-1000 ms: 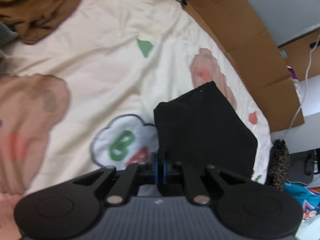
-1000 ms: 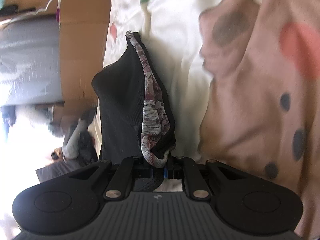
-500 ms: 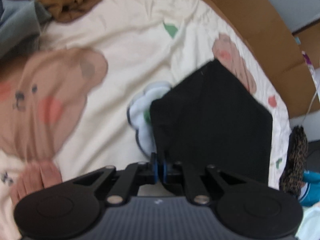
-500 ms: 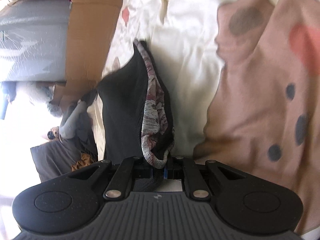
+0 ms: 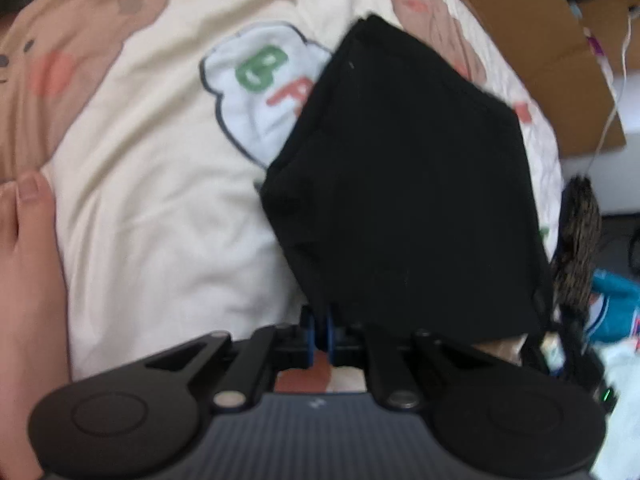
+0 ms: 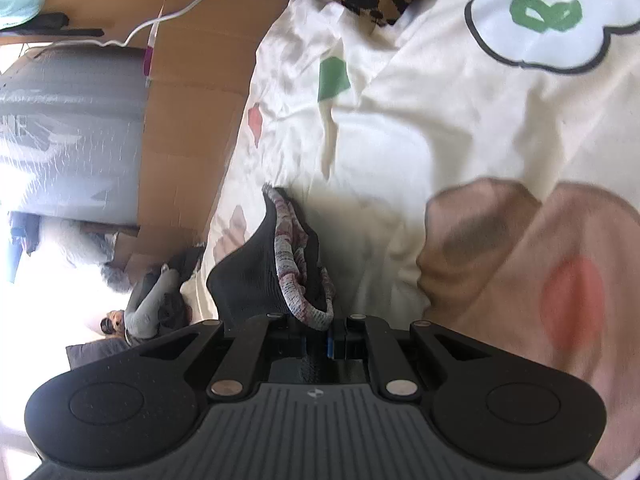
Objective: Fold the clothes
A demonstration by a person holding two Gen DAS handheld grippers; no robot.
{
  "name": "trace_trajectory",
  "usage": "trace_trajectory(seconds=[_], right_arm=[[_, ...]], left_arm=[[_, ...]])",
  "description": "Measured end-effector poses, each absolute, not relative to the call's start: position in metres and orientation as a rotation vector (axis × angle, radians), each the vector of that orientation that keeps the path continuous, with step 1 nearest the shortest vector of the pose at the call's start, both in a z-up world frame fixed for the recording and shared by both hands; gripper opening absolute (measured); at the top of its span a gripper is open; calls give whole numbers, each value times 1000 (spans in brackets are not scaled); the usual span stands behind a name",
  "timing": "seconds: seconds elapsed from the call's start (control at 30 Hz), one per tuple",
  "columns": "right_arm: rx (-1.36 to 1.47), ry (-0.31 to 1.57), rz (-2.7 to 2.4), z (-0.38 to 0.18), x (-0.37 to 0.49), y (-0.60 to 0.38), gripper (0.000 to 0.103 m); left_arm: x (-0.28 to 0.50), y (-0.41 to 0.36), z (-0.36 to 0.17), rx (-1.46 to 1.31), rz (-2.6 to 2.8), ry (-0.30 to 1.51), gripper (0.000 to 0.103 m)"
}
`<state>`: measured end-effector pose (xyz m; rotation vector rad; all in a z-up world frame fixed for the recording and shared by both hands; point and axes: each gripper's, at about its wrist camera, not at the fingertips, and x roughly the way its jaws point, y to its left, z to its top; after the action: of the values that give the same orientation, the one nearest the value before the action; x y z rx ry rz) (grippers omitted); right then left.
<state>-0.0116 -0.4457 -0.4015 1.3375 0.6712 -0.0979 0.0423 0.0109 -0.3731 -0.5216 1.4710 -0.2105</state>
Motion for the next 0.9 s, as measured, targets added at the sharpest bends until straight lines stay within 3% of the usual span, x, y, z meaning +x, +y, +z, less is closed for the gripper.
trace_trajectory(seconds=[0.33,0.73,0.9], right_arm=[[1298,656,-127,-393,17,-475,8],[1274,682,-107,-396,40,-510,7],[1254,701,-115,-393,53,-523,7]], left_arm=[[33,-5,-354,-461,-182,1553,4],[173,-78,-299,-146,-409,1327,29],[223,-103,-290,-44,-472,1276,31]])
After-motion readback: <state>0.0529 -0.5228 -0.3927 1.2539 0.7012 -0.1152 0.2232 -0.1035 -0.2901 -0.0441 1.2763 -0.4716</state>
